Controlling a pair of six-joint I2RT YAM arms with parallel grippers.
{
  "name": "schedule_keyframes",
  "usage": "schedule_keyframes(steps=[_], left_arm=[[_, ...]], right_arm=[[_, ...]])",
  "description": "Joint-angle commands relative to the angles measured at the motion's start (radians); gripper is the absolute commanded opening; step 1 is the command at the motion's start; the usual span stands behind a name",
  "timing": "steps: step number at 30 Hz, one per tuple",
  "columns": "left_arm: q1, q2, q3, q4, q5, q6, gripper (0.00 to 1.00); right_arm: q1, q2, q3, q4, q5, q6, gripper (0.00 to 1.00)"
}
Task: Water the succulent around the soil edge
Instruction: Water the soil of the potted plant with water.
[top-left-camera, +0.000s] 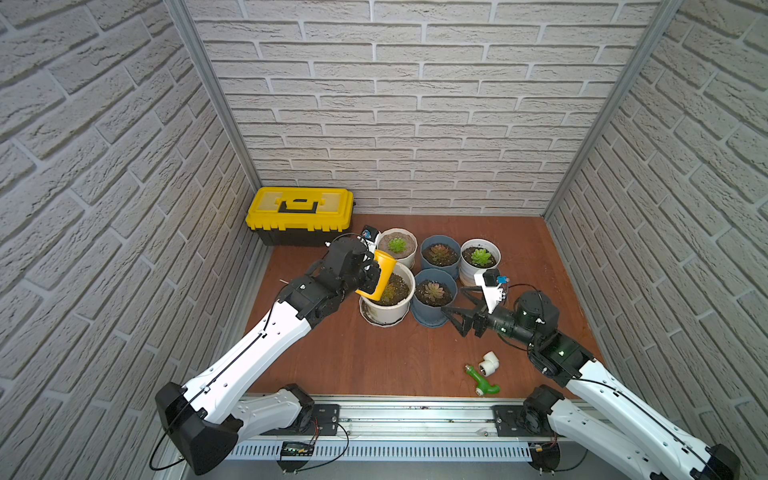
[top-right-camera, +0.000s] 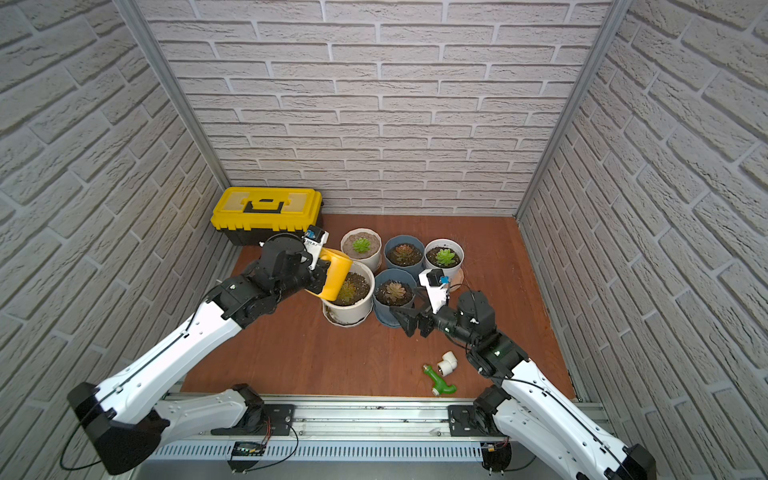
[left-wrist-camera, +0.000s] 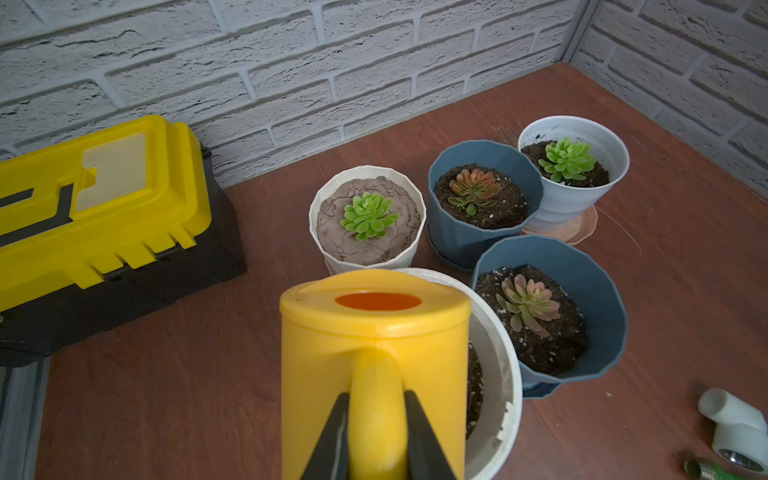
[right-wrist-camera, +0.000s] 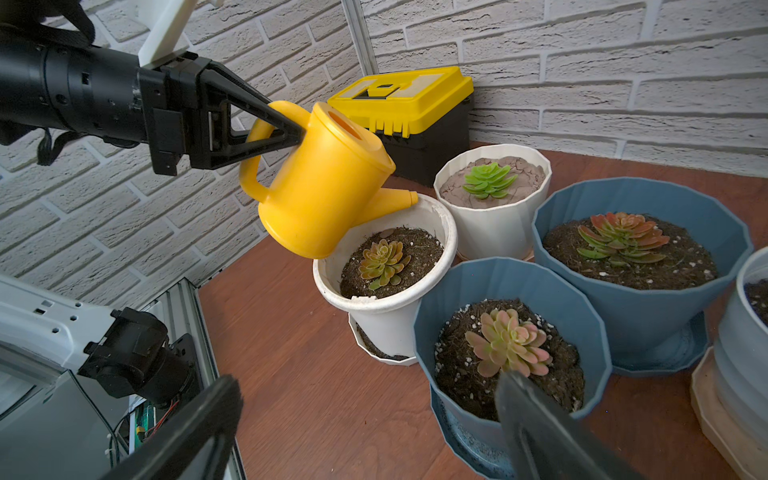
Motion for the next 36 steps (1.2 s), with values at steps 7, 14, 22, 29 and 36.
schedule_keyframes(steps=[7,14,22,29,36], left_arm=[[0.014,-0.078,-0.025,-0.002,-0.048,-0.034,0.00],[0.016,-0.126,-0.050,-0.046,-0.060,-0.051,0.00],[0.017,-0.186,-0.083,-0.089,-0.070,-0.062,0.00],[0.016,-0.237,-0.103,-0.120,-0.069,-0.077,0.00],[0.017,-0.275,-0.128,-0.130,-0.061,-0.092,0.00]], right_arm=[[-0.002,-0.005,0.013,0.021,-0.006,-0.001,0.99],[-0.002,-0.004,0.013,0.021,-0.008,-0.001,0.99],[-0.002,0.000,0.011,0.024,-0.007,0.000,0.99],[-0.002,0.004,0.011,0.024,-0.003,-0.001,0.99],[-0.002,0.008,0.011,0.027,-0.002,-0.002,0.99]])
